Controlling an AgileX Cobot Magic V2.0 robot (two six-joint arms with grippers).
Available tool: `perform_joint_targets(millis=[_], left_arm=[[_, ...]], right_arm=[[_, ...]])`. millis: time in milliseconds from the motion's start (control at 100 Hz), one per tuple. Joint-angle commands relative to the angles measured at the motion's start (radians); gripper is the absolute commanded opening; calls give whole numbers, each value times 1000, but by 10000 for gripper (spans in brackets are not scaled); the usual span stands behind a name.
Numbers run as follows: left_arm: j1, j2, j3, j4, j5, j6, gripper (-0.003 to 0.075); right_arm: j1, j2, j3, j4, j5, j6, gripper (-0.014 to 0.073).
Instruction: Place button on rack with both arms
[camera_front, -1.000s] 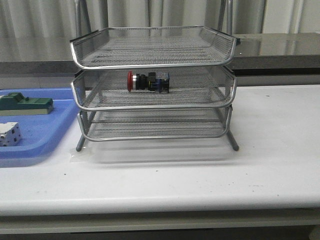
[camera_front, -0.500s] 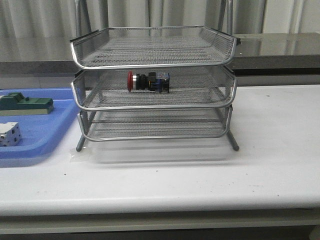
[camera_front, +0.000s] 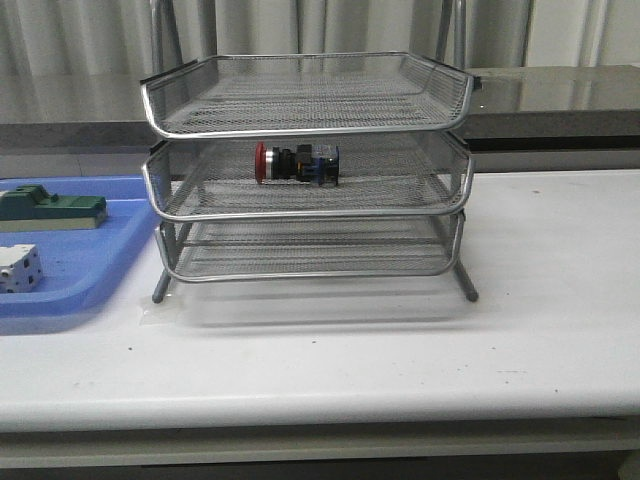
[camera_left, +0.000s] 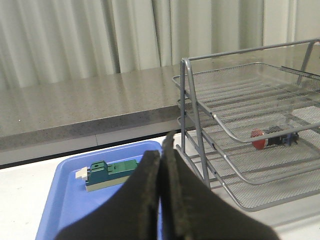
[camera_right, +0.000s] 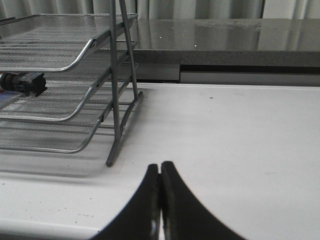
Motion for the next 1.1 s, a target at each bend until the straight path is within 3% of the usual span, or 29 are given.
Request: perform_joint_targets(millis=[0,700,870,1090], left_arm=[[1,13,-27,-15,-81,-9,-20],[1,13,-22,1,-87,-12,-20],[1,13,18,211,-180,-250,-20],[1,13,105,341,-295,-350,-20]], right_arm=[[-2,-16,1,0,-87,2,-69],[-2,-16,1,0,-87,2,-69],[-2,-16,1,0,-87,2,-69],[-2,-16,1,0,-87,2,-69]])
